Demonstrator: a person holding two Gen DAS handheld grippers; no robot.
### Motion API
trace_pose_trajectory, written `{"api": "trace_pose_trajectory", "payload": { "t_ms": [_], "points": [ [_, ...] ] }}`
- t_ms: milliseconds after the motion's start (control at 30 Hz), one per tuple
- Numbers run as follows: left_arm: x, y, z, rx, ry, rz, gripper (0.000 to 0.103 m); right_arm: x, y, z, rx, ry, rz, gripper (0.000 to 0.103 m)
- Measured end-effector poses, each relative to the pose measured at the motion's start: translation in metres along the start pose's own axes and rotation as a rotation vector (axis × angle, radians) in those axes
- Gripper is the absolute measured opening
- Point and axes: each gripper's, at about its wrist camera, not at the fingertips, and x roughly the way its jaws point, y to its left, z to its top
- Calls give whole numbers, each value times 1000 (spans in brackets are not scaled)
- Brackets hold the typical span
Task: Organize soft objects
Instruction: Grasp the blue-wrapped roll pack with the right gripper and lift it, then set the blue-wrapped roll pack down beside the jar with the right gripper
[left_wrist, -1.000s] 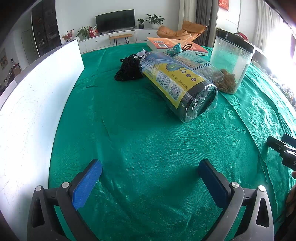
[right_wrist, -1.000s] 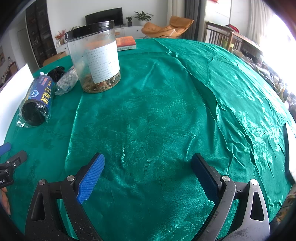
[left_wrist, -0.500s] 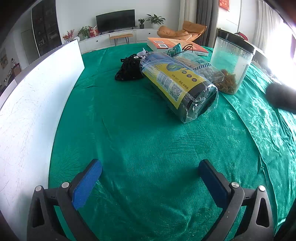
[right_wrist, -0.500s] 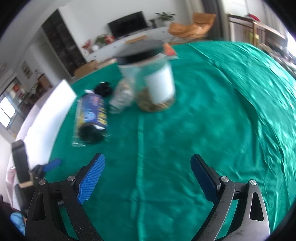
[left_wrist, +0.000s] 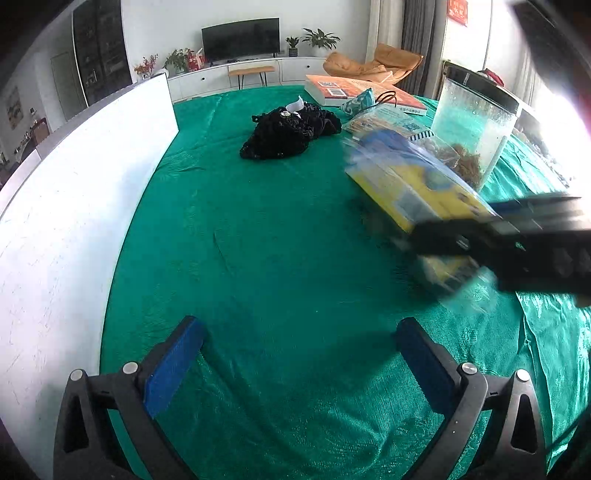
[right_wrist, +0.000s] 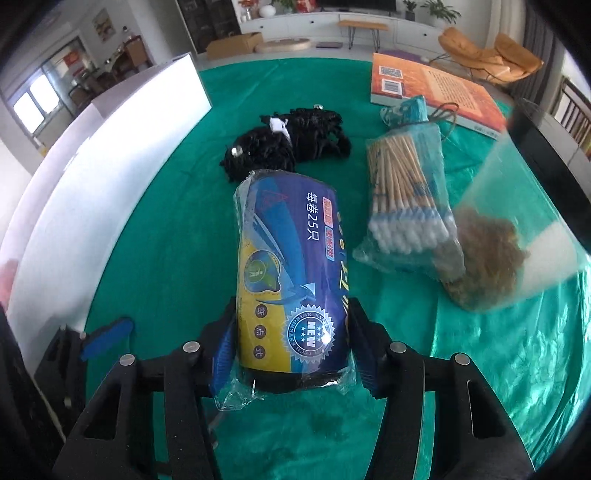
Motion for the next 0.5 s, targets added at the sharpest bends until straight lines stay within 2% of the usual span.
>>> {"api": "trace_pose_trajectory", "payload": {
  "t_ms": [100,267,367,467,500],
  "points": [
    [-2,-14,-2,0,0,2,103,-26,-23,-48,25,-1,-8,57],
    [-7,-30,-6,-2,0,3,103,-70,-83,-116,171,-52,-135,58],
    [-9,-33,-8,-4,1,4,103,-75,-127,-115,293,-97,-215,58],
    [-8,-24,-6,-8,1,3,103,-62,-164,-78,323,-146,-271,58],
    [-7,-23,-5,-8,2,2,103,-57,-174,-63,319,-176,-266,58]
  ]
}}
